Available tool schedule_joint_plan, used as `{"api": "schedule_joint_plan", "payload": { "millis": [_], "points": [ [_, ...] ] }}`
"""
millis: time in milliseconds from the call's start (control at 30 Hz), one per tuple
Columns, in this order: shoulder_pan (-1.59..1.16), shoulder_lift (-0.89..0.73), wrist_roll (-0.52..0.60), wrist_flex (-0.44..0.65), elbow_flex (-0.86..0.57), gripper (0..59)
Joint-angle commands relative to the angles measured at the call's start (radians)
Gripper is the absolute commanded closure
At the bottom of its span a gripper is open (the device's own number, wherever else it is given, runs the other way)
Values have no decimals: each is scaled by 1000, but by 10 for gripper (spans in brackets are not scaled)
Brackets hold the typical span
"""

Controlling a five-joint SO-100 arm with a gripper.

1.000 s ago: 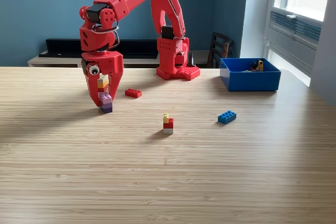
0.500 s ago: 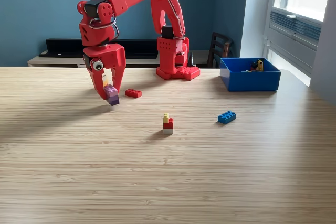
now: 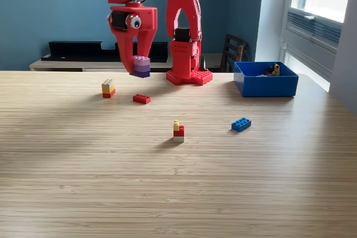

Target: Grasp a lego block and put it in the bin.

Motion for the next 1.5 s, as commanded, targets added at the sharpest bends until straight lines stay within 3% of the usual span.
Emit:
{"api": "schedule_joint_plan", "payload": {
  "millis": [33,500,1500],
  "points": [
    [-127,144,-2,14,29,586],
    [-589,144,-26,14,81,586],
    [-1448,144,-81,106,25,586]
  ]
}}
